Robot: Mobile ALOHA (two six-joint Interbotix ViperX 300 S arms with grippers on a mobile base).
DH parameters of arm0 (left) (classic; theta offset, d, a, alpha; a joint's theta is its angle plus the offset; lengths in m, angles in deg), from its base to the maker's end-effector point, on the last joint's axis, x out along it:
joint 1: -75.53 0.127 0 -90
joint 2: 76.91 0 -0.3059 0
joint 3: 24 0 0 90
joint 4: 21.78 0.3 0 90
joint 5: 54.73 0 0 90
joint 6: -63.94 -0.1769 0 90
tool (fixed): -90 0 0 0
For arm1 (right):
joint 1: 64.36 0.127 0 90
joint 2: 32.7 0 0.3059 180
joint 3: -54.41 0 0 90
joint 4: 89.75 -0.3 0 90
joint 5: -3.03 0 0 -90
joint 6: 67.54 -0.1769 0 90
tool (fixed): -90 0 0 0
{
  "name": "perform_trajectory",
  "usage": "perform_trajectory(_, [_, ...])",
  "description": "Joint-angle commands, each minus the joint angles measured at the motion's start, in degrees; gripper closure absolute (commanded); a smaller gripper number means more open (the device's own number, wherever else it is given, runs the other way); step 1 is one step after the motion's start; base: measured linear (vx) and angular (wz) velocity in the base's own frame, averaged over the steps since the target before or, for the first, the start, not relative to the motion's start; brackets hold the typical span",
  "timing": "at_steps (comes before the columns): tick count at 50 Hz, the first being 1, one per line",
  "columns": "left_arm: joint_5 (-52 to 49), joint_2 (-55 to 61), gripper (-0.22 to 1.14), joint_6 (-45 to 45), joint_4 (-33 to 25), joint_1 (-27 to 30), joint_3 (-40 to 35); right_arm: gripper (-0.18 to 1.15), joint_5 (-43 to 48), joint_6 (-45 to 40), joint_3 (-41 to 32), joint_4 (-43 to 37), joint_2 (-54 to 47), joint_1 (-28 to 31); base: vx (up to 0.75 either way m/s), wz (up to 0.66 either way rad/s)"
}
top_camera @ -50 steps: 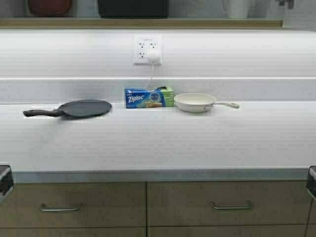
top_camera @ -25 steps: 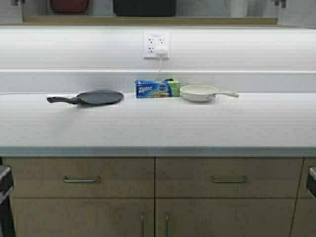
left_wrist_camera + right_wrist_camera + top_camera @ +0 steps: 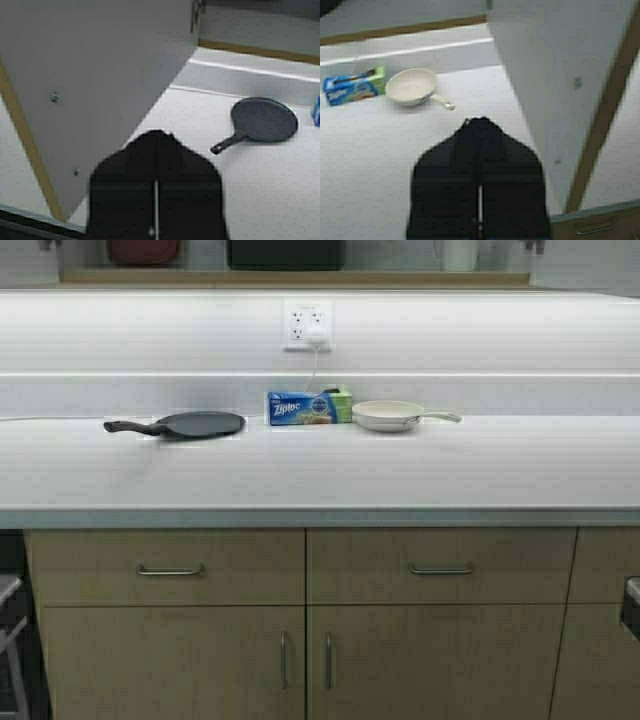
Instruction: Open the cabinet, put the pot inside, then close it
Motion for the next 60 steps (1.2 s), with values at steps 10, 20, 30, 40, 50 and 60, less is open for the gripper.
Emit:
perform_trajectory(10, [-4.31, 5.45, 0.87, 0.53, 0.09, 9.4, -14.59, 0.9, -0.7, 1.93, -13.62, 0.26, -3.78, -15.21, -0.1, 0.03])
perform_trajectory(20, [-4.04, 12.3, 0.87, 0.44, -0.18, 13.45, -24.61, 0.9, -2.64, 3.43, -23.29, 0.26, -12.57, -17.05, -0.07, 0.02])
perform_trajectory(30, [-6.06, 22.76, 0.87, 0.18, -0.26, 14.15, -36.65, 0.9, -4.66, 4.39, -32.43, 0.0, -22.68, -17.05, -0.05, 0.02])
perform_trajectory(40, [-6.59, 31.46, 0.87, 0.44, -4.92, 13.18, -43.24, 0.9, -4.83, 4.39, -37.35, -0.18, -28.92, -15.21, -0.02, 0.0])
perform_trajectory(50, [-8.7, 33.57, 0.87, -0.18, -6.59, 8.17, -45.35, 0.9, -5.54, 4.48, -39.55, -0.26, -30.5, -10.72, 0.0, 0.0])
perform_trajectory(60, [-8.88, 30.67, 0.87, -0.18, -6.5, 4.22, -43.77, 0.9, -5.62, 4.48, -38.41, 0.09, -29.36, -4.57, 0.01, -0.01])
